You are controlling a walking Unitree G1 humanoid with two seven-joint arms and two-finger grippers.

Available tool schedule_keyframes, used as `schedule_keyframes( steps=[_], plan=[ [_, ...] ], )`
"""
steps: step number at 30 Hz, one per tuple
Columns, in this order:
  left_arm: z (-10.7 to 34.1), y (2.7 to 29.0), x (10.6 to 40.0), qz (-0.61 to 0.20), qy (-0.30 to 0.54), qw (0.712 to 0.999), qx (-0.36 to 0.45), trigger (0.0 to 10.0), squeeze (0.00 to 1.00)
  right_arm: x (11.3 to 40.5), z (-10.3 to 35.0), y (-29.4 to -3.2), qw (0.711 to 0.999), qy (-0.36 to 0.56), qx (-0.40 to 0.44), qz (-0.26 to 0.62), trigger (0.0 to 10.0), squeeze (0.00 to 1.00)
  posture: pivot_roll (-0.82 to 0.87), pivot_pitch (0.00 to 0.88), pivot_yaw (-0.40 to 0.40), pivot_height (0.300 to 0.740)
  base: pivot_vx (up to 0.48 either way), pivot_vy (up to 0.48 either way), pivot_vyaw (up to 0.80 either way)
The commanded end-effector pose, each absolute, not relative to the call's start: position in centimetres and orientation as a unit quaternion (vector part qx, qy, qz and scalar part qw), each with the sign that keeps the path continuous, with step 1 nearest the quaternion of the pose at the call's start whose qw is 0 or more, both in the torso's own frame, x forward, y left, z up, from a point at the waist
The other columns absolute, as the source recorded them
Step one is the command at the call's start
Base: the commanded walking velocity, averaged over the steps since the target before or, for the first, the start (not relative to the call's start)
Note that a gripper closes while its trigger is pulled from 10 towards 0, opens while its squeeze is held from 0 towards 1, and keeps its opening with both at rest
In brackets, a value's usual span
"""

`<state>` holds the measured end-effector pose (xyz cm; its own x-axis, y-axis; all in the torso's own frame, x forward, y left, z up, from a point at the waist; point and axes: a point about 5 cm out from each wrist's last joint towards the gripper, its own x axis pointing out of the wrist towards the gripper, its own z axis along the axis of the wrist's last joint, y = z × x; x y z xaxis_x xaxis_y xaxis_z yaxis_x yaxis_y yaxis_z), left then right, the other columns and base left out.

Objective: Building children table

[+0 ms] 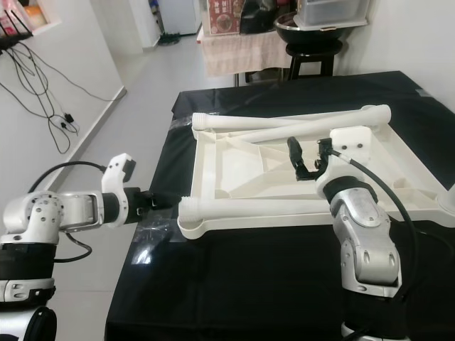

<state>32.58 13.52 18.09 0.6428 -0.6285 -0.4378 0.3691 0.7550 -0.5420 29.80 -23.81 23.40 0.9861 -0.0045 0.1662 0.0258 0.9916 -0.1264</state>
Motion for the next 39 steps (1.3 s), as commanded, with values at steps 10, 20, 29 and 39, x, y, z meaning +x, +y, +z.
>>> schedule_keyframes(
  steps=[10,20,29,39],
  plan=[
    [18.7,12.3,33.5,-0.34,0.308,0.859,-0.227,10.0,0.0,28.4,23.9,-23.8,0.995,-0.073,-0.062,-0.011,10.0,0.0,-0.19,0.145,0.12,0.74,0.0,0.0,0.0],
    [20.0,10.7,34.1,-0.394,0.286,0.836,-0.252,10.0,0.0,28.0,24.4,-23.3,0.996,-0.07,-0.055,-0.008,10.0,0.0,-0.19,0.168,0.128,0.74,0.0,0.0,0.0],
    [21.2,9.8,32.6,-0.437,0.294,0.814,-0.245,10.0,0.0,28.1,24.2,-23.5,0.997,-0.06,-0.049,-0.006,10.0,0.0,-0.19,0.173,0.124,0.74,0.0,0.0,0.0],
    [22.5,12.6,31.3,-0.394,0.284,0.851,-0.201,10.0,0.0,28.4,23.8,-23.2,0.998,-0.048,-0.037,0.003,10.0,0.0,-0.16,0.167,0.117,0.74,0.0,0.0,0.0]
  ],
)
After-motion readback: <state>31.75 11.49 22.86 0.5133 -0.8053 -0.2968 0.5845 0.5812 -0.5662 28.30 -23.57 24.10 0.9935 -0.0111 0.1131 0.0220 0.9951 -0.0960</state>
